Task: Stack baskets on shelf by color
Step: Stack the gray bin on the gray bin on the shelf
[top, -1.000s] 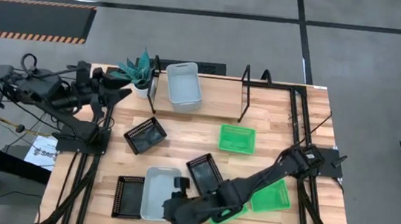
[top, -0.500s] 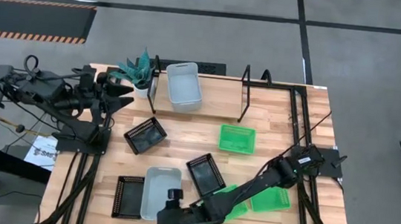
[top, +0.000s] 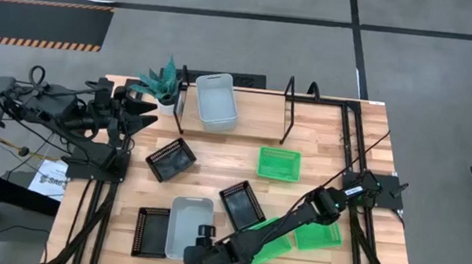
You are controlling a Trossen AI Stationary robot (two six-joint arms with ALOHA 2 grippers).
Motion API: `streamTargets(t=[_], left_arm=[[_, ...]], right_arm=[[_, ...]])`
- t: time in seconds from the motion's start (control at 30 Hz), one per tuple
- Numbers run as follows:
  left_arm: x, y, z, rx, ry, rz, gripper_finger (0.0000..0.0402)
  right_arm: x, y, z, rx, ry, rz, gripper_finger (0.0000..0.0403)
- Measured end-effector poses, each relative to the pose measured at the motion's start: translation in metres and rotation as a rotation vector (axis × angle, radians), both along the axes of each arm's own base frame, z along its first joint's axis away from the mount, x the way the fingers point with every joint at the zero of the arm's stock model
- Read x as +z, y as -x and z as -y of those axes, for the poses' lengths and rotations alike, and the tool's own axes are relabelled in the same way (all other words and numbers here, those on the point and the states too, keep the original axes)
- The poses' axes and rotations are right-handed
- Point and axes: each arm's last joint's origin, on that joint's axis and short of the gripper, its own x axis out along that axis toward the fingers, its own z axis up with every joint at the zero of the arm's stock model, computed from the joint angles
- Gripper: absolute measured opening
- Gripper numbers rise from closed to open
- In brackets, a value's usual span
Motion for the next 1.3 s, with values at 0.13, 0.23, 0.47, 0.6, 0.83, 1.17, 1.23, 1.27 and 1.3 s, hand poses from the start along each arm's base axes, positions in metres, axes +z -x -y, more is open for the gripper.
streamTargets(t=[0.13,0.23,0.47,0.6,0.83,1.17,1.23,1.27,1.3], left_arm=[[0.000,0.000,0.000,0.000,0.002,0.001,0.0244],[0.000,0.000,0.000,0.001,0.002,0.001,0.0244],[0.000,0.000,0.000,0.005,0.003,0.001,0.0244],[0.000,0.000,0.000,0.005,0.003,0.002,0.0244],[0.000,0.000,0.000,0.005,0.004,0.003,0.0244],[0.000,0.000,0.000,0.005,0.013,0.007,0.0244],[0.000,0.000,0.000,0.006,0.020,0.009,0.0244],[0.000,0.000,0.000,0.006,0.020,0.009,0.0244],[0.000,0.000,0.000,0.006,0.020,0.009,0.0244]], right_arm=[[-0.002,0.001,0.004,-0.038,-0.008,-0.039,0.0216],[-0.004,0.002,0.008,-0.060,-0.001,-0.074,0.0169],[-0.003,0.001,0.017,-0.060,-0.066,-0.145,0.0016],[0.001,0.002,0.016,-0.072,-0.085,-0.142,0.0010],[0.063,0.013,0.025,-0.084,-0.134,-0.029,0.0004],[0.193,0.067,0.081,-0.114,0.068,0.201,0.0002],[0.203,0.076,0.100,-0.134,0.138,0.172,0.0002],[0.206,0.079,0.109,-0.143,0.172,0.159,0.0001],[0.209,0.081,0.119,-0.146,0.203,0.148,0.0001]])
